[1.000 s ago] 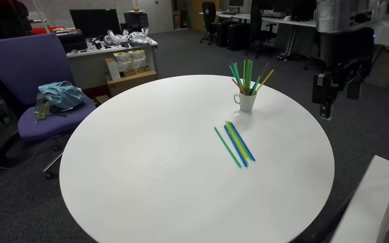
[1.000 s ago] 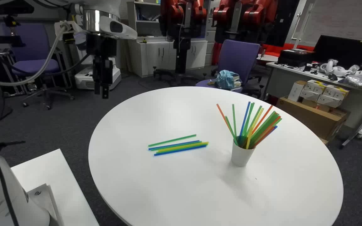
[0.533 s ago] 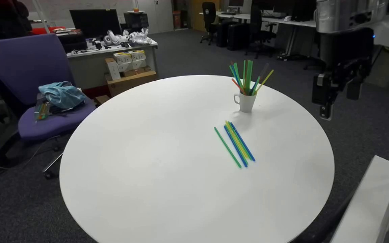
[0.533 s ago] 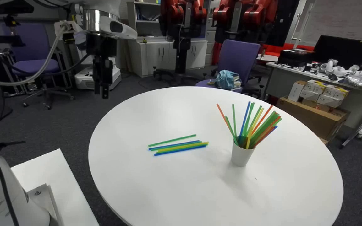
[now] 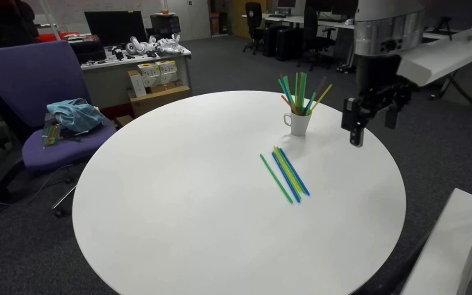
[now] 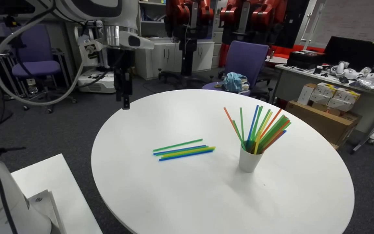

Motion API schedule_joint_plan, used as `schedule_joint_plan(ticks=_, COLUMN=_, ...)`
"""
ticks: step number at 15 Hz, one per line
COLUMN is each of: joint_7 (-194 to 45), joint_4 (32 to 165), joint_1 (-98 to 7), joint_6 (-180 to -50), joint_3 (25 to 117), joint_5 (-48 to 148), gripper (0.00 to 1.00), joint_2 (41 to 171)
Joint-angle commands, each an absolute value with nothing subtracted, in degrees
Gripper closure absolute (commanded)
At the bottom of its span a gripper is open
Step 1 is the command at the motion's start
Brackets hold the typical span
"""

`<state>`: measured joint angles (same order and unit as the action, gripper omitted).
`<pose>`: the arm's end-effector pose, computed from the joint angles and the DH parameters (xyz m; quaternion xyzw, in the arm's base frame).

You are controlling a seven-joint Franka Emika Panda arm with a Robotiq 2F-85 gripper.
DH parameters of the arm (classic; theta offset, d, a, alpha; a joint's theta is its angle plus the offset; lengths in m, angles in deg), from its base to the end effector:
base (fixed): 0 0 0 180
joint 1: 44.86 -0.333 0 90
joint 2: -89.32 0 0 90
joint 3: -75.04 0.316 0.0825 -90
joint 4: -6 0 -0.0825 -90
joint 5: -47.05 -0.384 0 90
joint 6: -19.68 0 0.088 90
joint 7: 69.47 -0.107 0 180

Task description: Put the straw inside the mug

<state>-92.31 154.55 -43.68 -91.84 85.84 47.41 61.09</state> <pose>0.3627 0.0594 0.4056 0.9874 -0.1276 -0.0648 0.0669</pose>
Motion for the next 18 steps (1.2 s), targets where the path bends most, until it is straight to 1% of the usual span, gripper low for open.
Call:
schedule_joint_plan(ticks=1, joint_7=-95.4, joint_4=149.5, joint_1=-42.4, joint_6=-99.0, joint_3=84.6, joint_5=47.7, gripper=0.00, joint_2=70.1)
schedule_joint_plan(ticks=6, joint_7=-101.9, joint_4=143.9, joint_1=-42.5, joint_6=-111.7, joint_3=83.7, joint_5=48.2, gripper=0.00, joint_2=81.0)
schedule_joint_plan(ticks=7, joint_7=-98.8, joint_4=143.1, joint_1=-43.5, joint_6=-110.3, joint_3=82.7, joint_5=46.0, gripper=0.00, joint_2=82.2)
schedule_joint_plan(ticks=8, joint_7=-99.9, joint_4=146.1, joint_1=-43.6, joint_6=-110.4, joint_3=82.8, joint_5=47.4, gripper=0.00, joint_2=79.0)
schedule_joint_plan(ticks=11, joint_7=-99.8, joint_4=143.8, joint_1=-44.1, joint_6=-110.4, joint_3=82.4, joint_5=47.2, gripper=0.00, joint_2=82.6)
schedule_joint_plan(ticks=18, joint_7=-100.2, joint_4=142.1, joint_1=-44.1, joint_6=-110.0, joint_3=82.2, joint_5=46.7, gripper=0.00, joint_2=84.1)
